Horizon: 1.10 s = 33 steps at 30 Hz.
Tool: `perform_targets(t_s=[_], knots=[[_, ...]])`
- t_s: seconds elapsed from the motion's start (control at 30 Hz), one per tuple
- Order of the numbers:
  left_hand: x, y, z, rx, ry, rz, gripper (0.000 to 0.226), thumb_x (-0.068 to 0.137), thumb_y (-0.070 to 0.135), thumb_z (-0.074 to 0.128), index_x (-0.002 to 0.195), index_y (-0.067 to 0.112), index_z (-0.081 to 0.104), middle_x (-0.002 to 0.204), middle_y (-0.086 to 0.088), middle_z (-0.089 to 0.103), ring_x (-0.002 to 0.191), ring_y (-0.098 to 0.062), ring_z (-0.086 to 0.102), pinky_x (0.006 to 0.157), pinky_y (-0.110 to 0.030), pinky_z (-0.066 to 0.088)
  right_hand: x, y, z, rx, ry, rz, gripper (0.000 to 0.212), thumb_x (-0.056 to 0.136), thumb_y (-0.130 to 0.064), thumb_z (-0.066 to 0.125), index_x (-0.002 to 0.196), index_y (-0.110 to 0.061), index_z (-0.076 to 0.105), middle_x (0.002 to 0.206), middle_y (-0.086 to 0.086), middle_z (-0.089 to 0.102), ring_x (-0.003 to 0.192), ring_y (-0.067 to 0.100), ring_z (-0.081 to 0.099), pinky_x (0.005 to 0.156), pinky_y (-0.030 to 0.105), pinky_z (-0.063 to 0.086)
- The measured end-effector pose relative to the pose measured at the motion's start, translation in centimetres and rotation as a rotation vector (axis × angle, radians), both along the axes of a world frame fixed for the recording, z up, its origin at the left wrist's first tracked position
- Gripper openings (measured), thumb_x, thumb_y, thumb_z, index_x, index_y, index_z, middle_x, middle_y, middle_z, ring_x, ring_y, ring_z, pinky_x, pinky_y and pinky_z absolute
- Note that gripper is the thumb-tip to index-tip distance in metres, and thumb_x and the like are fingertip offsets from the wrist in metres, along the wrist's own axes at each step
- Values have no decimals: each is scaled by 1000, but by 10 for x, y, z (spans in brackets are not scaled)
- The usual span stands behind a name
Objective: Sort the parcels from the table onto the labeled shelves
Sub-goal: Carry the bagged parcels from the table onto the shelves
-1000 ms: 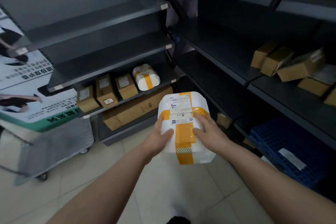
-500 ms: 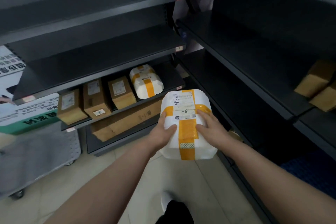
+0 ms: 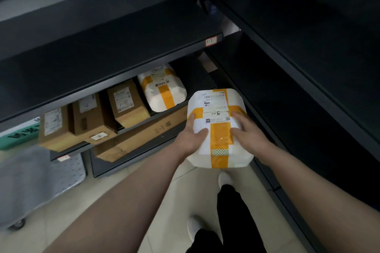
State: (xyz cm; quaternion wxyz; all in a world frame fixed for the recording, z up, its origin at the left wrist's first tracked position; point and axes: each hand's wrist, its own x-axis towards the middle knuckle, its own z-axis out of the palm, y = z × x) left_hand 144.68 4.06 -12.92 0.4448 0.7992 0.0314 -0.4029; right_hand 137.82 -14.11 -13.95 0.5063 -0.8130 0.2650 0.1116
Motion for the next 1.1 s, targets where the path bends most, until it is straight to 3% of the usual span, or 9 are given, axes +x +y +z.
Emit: perform_targets(t_s=[0.27, 0.43, 0.57, 0.63, 0.73, 0.8, 0.9, 1.0, 1.1], knots=[[102, -67, -64, 2, -21, 43, 74, 98, 46, 48, 150, 48, -5, 146, -5, 42, 112, -23, 52, 100, -42, 44, 111, -62, -60, -11, -42, 5, 56, 93, -20, 46, 142, -45, 33, 149, 0, 33, 123, 25, 46, 99, 49, 44], [165, -97, -110, 108, -197, 76, 74, 97, 49, 47, 151, 44, -3, 148, -11, 41, 124, -34, 48, 97, -35, 40, 184, -93, -109, 32, -106, 30, 54, 93, -21, 48, 138, -50, 37, 143, -3, 40, 116, 20, 50, 91, 42, 48], [208, -108, -137, 225, -320, 68, 74, 97, 52, 44, 152, 42, -5, 147, -16, 39, 116, -36, 53, 93, -38, 46, 241, -104, -142, 88, -145, 73, 50, 97, -21, 47, 140, -45, 37, 145, -1, 38, 118, 20, 49, 92, 40, 46], [224, -108, -148, 280, -400, 21, 75, 97, 53, 42, 152, 40, -7, 153, -15, 27, 121, -37, 50, 98, -45, 45, 269, -103, -155, 49, -182, 170, 47, 100, -20, 43, 144, -36, 36, 153, -2, 27, 130, 21, 39, 101, 40, 41], [226, -101, -158, 406, -492, -147, 81, 93, 59, 45, 153, 38, -6, 163, -4, -7, 141, -35, 28, 109, -49, 36, 296, -103, -166, -13, -156, 320, 47, 100, -24, 46, 146, -31, 35, 158, -5, 11, 142, 19, 21, 111, 35, 28], [223, -98, -166, 521, -556, -357, 86, 93, 56, 49, 153, 34, -7, 161, -1, -18, 149, -27, 5, 115, -45, 27, 302, -107, -172, -87, -83, 465, 63, 94, -35, 56, 149, -36, 26, 160, -8, -3, 146, 18, 7, 114, 36, 20], [225, -92, -176, 711, -658, -568, 89, 96, 45, 49, 151, 30, -20, 159, 0, -26, 148, -22, -15, 120, -41, 7, 298, -108, -179, -435, -40, 696, 96, 82, -42, 70, 150, -43, 2, 158, -11, -18, 147, 23, -3, 116, 47, 18], [236, -93, -179, 854, -767, -638, 88, 99, 34, 49, 150, 26, -22, 159, -3, -23, 148, -21, -16, 118, -42, -2, 298, -105, -184, -754, -149, 722, 86, 88, -27, 64, 151, -40, 7, 160, -3, -7, 146, 27, 3, 113, 49, 19], [253, -100, -179, 878, -804, -611, 86, 98, 28, 52, 153, 23, -13, 162, -3, -14, 149, -22, -9, 118, -45, 3, 316, -104, -178, -776, -216, 675, 70, 90, -16, 57, 149, -34, 25, 160, 3, 13, 142, 31, 17, 112, 48, 25]])
